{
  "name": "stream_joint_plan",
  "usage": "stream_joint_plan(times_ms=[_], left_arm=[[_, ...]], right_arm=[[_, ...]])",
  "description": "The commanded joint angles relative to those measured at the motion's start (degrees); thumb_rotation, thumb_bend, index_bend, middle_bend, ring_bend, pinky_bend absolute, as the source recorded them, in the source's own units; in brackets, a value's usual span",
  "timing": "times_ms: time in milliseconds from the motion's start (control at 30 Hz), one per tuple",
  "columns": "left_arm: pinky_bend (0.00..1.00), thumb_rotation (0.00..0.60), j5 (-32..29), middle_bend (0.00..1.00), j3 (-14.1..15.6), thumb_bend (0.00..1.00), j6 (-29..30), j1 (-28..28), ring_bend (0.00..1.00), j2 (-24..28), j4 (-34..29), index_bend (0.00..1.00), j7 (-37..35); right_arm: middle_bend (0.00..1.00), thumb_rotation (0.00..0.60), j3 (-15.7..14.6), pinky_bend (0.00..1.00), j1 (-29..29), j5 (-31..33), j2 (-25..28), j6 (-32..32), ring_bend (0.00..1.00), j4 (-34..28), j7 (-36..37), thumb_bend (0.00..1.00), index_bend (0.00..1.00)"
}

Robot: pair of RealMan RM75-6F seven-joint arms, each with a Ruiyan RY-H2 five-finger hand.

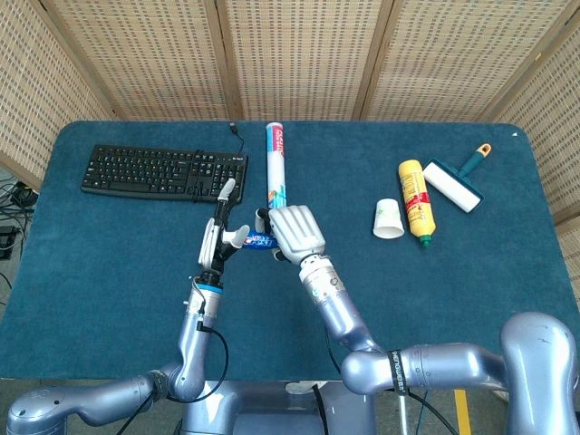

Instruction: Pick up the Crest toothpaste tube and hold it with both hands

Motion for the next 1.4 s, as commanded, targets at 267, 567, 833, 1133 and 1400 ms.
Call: stream_joint_plan(times_ms=[267,567,833,1133,1400], left_arm=[[0.00,0.243,0.2,0.00,-0.8,0.00,0.2,0.0,0.00,0.3,-1.3,0.00,-0.5],[0.00,0.315,-0.4,0.00,-1.0,0.00,-0.3,-0.3,0.00,0.5,-2.3,0.00,0.6],[0.00,0.312,-0.8,0.00,-1.0,0.00,-0.6,-0.2,0.00,0.6,-2.6,0.00,1.3],[0.00,0.312,0.2,0.00,-1.0,0.00,-0.3,-0.1,0.00,0.4,-3.1,0.00,-1.4],[0.00,0.315,0.2,0.00,-1.6,0.00,-0.9,-0.2,0.00,0.9,-4.4,0.00,-3.0]], right_arm=[[0.70,0.600,-0.1,0.70,0.0,0.3,0.2,0.2,0.60,-0.5,0.4,0.63,0.68],[0.70,0.600,0.1,0.70,0.2,0.5,0.0,0.7,0.60,-0.8,0.4,0.63,0.68],[0.70,0.600,0.1,0.70,0.1,0.9,0.0,0.8,0.60,-0.4,0.8,0.63,0.68],[0.70,0.600,-0.2,0.70,0.0,0.7,0.5,0.9,0.60,-0.7,0.8,0.63,0.68],[0.70,0.600,-0.3,0.70,-0.1,0.9,0.6,0.8,0.60,-0.6,1.0,0.63,0.69]])
